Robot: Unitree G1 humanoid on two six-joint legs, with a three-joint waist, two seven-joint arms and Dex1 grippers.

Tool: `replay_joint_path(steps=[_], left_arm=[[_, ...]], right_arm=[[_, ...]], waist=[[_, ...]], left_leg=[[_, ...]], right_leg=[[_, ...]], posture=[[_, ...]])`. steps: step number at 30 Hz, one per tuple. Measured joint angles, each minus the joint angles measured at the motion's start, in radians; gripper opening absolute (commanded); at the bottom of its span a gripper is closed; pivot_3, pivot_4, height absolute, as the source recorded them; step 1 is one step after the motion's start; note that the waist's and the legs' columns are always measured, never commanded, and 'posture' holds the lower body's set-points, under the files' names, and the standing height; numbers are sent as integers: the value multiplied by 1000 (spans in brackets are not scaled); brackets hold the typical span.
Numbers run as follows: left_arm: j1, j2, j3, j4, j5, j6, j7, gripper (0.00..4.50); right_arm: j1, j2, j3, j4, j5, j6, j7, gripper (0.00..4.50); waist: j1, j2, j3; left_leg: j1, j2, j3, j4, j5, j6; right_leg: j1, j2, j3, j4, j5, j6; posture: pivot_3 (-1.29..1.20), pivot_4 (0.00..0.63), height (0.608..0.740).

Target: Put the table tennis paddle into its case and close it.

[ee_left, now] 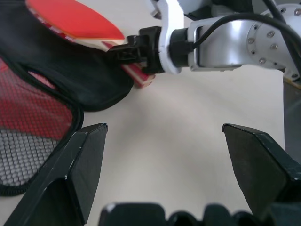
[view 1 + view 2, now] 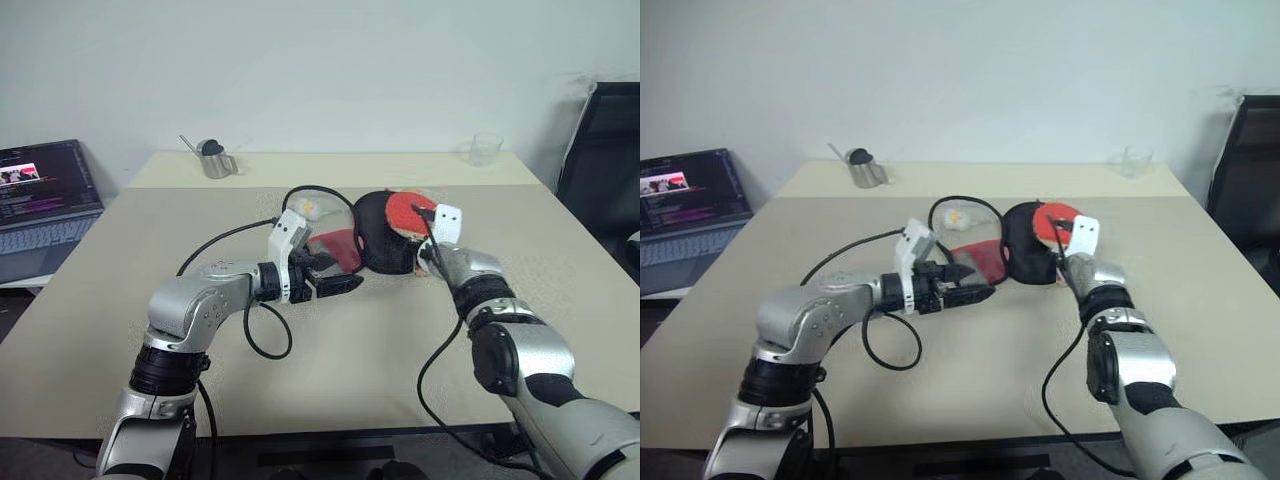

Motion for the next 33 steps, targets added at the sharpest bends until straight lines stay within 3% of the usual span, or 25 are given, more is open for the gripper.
replay_joint_path(steps=[17, 33], left_arm=[[37, 20, 57, -87, -46, 65, 75, 4286], [65, 20, 60, -109, -68, 73, 118, 4286]], right_arm=[[-99, 50, 1, 132, -10, -154, -6, 1092], [-100, 51, 7, 169, -52, -167, -11, 1092]], waist=[[-2, 0, 0], [-1, 0, 0]], left_leg=[[0, 0, -2, 0, 0, 0], [0, 0, -2, 0, 0, 0]], right_leg=[[0, -2, -2, 0, 1, -3], [0, -4, -2, 0, 2, -4]], posture=[[0, 150, 740], [0, 150, 740]])
